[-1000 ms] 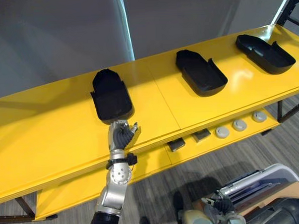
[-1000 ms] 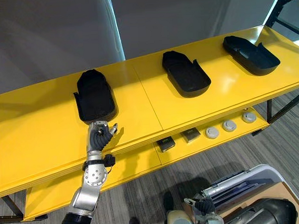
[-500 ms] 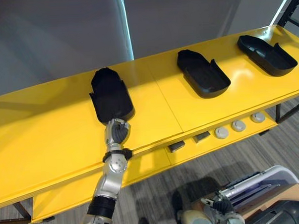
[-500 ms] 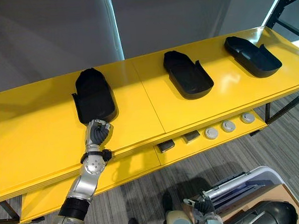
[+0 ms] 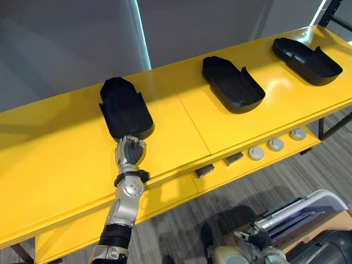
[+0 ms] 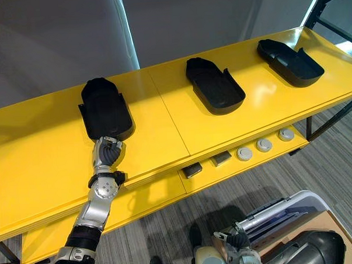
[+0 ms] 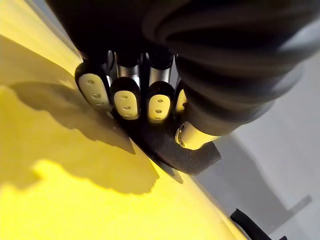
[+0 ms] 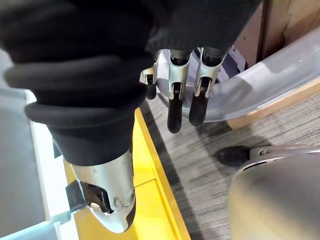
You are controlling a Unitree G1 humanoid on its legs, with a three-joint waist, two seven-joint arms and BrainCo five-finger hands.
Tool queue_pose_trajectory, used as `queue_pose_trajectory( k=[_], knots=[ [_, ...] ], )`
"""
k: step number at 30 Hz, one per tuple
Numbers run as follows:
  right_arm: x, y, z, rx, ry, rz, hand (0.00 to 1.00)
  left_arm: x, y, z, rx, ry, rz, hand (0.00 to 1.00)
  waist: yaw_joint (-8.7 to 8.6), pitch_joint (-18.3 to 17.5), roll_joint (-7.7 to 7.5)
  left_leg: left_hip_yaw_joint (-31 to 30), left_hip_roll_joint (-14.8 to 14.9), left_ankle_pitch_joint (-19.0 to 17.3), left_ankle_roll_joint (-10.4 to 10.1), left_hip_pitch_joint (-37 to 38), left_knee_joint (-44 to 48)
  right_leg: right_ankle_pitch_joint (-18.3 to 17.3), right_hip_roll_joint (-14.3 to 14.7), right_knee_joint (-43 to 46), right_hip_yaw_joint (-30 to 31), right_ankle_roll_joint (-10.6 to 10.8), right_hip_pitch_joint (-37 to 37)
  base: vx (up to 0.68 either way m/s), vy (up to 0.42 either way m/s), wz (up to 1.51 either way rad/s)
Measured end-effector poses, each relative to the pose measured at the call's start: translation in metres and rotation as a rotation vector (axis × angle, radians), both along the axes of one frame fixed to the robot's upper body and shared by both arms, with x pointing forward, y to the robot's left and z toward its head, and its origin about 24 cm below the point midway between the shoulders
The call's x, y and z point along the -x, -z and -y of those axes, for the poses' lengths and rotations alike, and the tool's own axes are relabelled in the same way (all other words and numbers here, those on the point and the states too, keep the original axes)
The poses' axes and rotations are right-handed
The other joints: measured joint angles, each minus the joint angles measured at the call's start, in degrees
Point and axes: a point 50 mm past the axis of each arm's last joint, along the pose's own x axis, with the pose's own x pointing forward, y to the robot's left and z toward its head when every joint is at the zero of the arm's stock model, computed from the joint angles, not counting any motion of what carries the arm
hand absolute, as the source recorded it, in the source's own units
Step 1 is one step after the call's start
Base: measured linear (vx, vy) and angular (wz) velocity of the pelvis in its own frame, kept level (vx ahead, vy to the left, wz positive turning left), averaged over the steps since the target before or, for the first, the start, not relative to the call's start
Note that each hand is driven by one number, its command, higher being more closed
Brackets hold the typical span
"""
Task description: Walk over and take plastic housings, then place them on the shelf
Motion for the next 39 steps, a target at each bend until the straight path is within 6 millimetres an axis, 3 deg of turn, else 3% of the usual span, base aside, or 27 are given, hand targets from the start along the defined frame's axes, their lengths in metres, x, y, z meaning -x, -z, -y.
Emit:
queue_pose_trajectory(
  k=[4,6,7,8,12,13,14,16,17,19,22,23,25,27,28,32,39],
  knots=[
    [0.0,0.0,0.0,-0.001,0.006,-0.004,0.0,0.003,-0.011,0.005,0.066,0.01,0.058,1.0,0.09,0.0,0.0,-0.7,0.0,0.0,0.0,0.0,0.0,0.0,-0.1,0.0,-1.0,0.0,0.4,0.0,0.005,0.09],
    [0.0,0.001,0.0,0.0,0.011,-0.007,0.0,0.01,-0.028,0.006,0.108,0.029,0.155,1.0,0.0,0.0,0.01,-1.4,0.0,0.0,0.1,0.6,-0.1,-0.1,-0.2,0.0,-1.7,0.1,1.2,-0.02,0.042,0.24],
    [0.002,0.002,0.001,0.007,0.02,-0.015,0.0,0.034,-0.08,-0.004,0.231,0.039,0.462,1.0,0.95,0.0,0.0,-3.2,-0.3,0.0,0.2,0.4,0.3,-0.2,-0.6,0.0,-2.5,0.2,2.2,-0.05,0.065,0.3],
    [0.004,0.002,0.002,0.009,0.023,-0.021,0.0,0.041,-0.091,-0.011,0.27,0.024,0.541,1.0,1.66,0.0,0.0,-3.3,-0.3,-0.1,0.2,0.4,0.4,-0.2,-0.7,0.0,-2.5,0.2,2.3,-0.07,0.058,0.36],
    [0.007,0.005,0.005,0.011,0.035,-0.044,0.0,0.053,-0.097,-0.03,0.299,-0.048,0.614,1.0,2.96,-0.1,0.12,-5.4,-0.4,-0.1,0.2,0.2,0.4,-0.6,-1.0,0.1,-4.4,0.1,3.3,-0.03,0.012,0.26],
    [0.006,0.005,0.005,0.011,0.035,-0.042,0.0,0.064,-0.093,-0.056,0.328,-0.158,0.643,1.0,3.0,-0.1,0.18,-5.8,-0.4,-0.1,0.1,0.2,0.5,-0.8,-1.0,0.1,-4.8,0.0,3.4,-0.03,0.0,0.21],
    [0.008,0.005,0.006,0.013,0.044,-0.047,0.0,0.078,-0.086,-0.084,0.429,-0.306,0.697,1.0,3.08,-0.1,0.22,-7.0,-0.4,0.0,0.1,0.1,0.4,-1.2,-1.1,0.1,-5.8,0.3,3.8,-0.02,-0.002,0.36],
    [0.013,0.007,0.009,0.014,0.066,-0.069,0.0,0.099,-0.073,-0.114,0.504,-0.478,0.731,1.0,3.51,-0.2,0.2,-8.3,-0.3,0.4,0.2,0.2,0.3,-1.6,-1.2,0.1,-7.2,0.0,4.6,0.01,-0.005,0.45],
    [0.015,0.007,0.012,0.018,0.077,-0.081,0.0,0.116,-0.056,-0.133,0.521,-0.6,0.702,1.0,4.31,-0.2,0.26,-8.8,-0.2,0.5,0.1,0.6,0.1,-1.7,-1.1,0.1,-7.9,0.1,5.2,0.03,0.003,0.38],
    [0.017,0.008,0.014,0.022,0.087,-0.091,0.0,0.13,-0.025,-0.149,0.525,-0.703,0.565,1.0,5.95,-0.4,0.29,-9.4,-0.2,0.7,0.1,0.6,0.0,-1.8,-1.2,0.1,-8.8,0.1,5.7,0.03,0.016,0.29],
    [0.0,0.003,0.007,0.013,0.06,-0.043,0.0,0.16,0.047,-0.165,0.56,-0.854,0.183,1.0,6.8,-1.5,-0.43,-9.8,-0.4,0.8,0.2,0.6,0.0,-1.9,-1.5,0.1,-9.0,0.2,6.1,0.0,0.037,0.14],
    [-0.002,0.002,0.006,0.011,0.051,-0.037,0.0,0.167,0.063,-0.165,0.575,-0.878,0.093,0.0,6.79,-2.0,-0.54,-9.8,-0.4,0.8,0.2,0.6,0.0,-2.0,-1.6,0.1,-9.0,0.2,6.0,0.0,0.0,0.0],
    [-0.002,0.003,0.002,-0.002,0.049,-0.037,0.0,0.198,0.118,-0.155,0.654,-0.952,-0.219,0.0,6.77,-3.3,-1.1,-9.8,-0.4,0.8,0.2,0.8,0.1,-2.3,-1.6,0.1,-9.1,0.3,6.3,0.0,0.0,0.0],
    [0.001,0.004,-0.001,-0.011,0.053,-0.045,0.0,0.217,0.144,-0.143,0.706,-0.99,-0.369,0.0,6.59,-3.7,-1.39,-9.9,-0.3,0.8,0.2,0.9,0.1,-2.5,-1.6,0.1,-9.2,0.4,6.5,0.0,0.003,0.02],
    [0.005,0.005,-0.001,-0.011,0.058,-0.057,0.0,0.232,0.165,-0.125,0.767,-0.99,-0.496,0.0,6.61,-3.9,-1.4,-9.9,-0.3,0.8,0.2,1.8,0.0,-2.8,-1.6,0.1,-9.3,0.5,7.3,0.0,0.013,0.03],
    [0.013,0.008,0.0,-0.012,0.066,-0.081,0.0,0.247,0.192,-0.08,0.813,-0.867,-0.731,0.0,6.4,-4.0,-1.3,-9.8,-0.3,0.5,-0.1,2.5,-0.1,-3.3,-1.6,0.7,-9.1,0.3,7.7,-0.02,0.004,-0.01],
    [0.014,0.009,0.001,-0.011,0.071,-0.085,0.0,0.227,0.199,-0.046,0.741,-0.613,-0.862,0.0,6.12,-3.7,-0.13,-9.0,0.2,0.4,0.0,2.5,-0.1,-4.1,-1.2,1.6,-8.5,0.1,6.9,-0.03,-0.01,-0.07]
  ],
)
